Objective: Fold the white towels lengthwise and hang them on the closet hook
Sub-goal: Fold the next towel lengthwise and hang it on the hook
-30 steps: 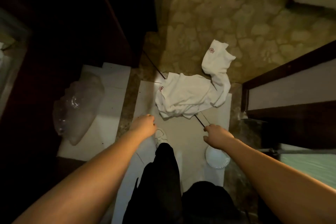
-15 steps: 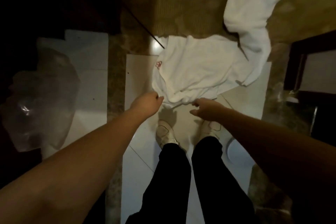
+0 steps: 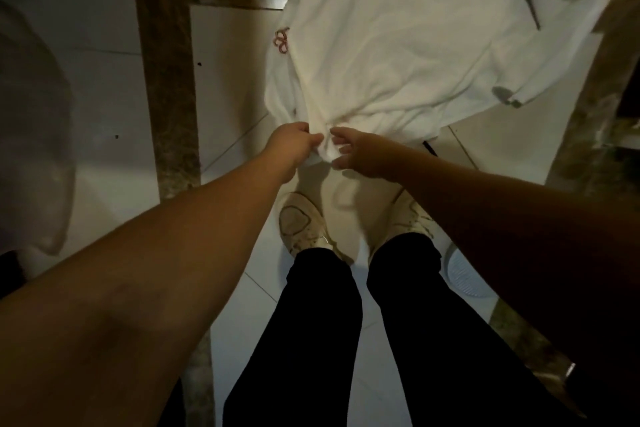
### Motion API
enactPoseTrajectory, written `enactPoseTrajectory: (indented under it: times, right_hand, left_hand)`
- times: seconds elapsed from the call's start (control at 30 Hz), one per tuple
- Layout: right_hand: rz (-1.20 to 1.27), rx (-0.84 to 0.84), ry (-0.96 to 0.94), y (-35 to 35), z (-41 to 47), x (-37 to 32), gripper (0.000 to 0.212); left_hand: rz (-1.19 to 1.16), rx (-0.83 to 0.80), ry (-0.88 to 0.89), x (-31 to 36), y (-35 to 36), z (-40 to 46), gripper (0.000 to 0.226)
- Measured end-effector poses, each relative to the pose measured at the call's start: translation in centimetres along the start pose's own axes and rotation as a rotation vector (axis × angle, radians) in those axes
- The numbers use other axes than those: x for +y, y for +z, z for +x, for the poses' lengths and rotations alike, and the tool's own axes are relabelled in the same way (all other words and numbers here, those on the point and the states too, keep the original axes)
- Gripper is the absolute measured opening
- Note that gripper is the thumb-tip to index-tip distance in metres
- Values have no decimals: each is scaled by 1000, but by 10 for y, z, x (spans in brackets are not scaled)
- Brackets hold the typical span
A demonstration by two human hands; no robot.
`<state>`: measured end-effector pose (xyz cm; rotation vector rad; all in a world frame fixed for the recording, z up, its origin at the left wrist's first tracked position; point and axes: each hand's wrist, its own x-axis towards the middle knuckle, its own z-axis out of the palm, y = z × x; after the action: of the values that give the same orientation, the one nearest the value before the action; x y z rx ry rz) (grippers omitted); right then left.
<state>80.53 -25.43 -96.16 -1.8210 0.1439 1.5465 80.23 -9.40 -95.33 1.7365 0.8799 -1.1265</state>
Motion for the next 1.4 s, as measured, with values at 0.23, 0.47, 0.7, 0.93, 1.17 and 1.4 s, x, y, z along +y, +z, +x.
enactPoseTrajectory:
  times: [0.23,0.47,0.7,0.93,1.17,1.4]
  right_hand:
    - [59,36,-118,-19,-82,-36,47]
    - [82,82,-194,-37,-198,-102,34]
    - [251,276,-286,-52,-320,-165,17]
    - [-277,442,-585,-79,-438,-262,54]
    - [-694,216,-599,-79,-548,-364,56]
    - [-822,198,-600,-39,-622,-414,40]
  left_hand:
    - [-236,-152,33,18,-25,-82,21]
    - [-490,-257,104,74,-58,-191,21]
    - [-354,-168,307,140,-97,-313,18]
    - [-113,-37,456,190,-151,-451,16]
    - [-87,-75,649,204,-210,-592,7]
    - [53,1,823,205,-257,-710,22]
